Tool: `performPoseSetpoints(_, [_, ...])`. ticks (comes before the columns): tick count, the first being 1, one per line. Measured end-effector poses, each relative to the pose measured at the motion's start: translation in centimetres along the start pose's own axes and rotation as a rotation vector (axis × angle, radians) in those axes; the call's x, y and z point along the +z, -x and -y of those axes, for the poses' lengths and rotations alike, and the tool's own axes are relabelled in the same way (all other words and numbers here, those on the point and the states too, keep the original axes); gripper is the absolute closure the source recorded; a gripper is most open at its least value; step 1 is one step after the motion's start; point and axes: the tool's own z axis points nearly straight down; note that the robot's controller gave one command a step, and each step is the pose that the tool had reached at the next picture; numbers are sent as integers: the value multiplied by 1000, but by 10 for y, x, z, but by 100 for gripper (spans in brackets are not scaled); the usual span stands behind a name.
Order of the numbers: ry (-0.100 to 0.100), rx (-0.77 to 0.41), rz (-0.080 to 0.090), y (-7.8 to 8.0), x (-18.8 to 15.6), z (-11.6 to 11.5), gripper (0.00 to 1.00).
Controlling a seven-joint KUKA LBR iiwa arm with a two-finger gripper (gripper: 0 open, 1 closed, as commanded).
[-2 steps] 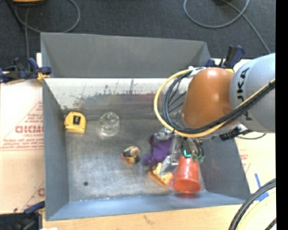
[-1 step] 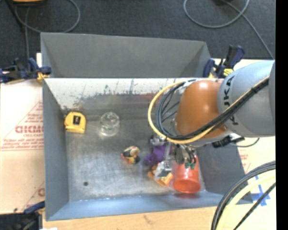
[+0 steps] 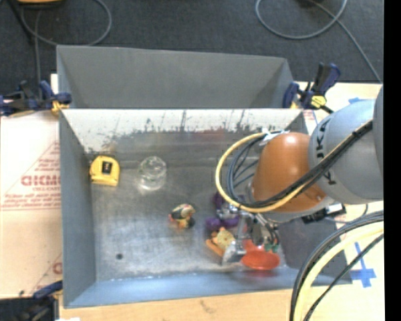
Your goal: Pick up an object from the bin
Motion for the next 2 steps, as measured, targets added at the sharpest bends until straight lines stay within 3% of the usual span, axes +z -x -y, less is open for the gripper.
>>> performPoseSetpoints(1, [8,52,-12,-6,5,29,100])
performPoseSetpoints(2, [8,52,-12,-6,5,29,100])
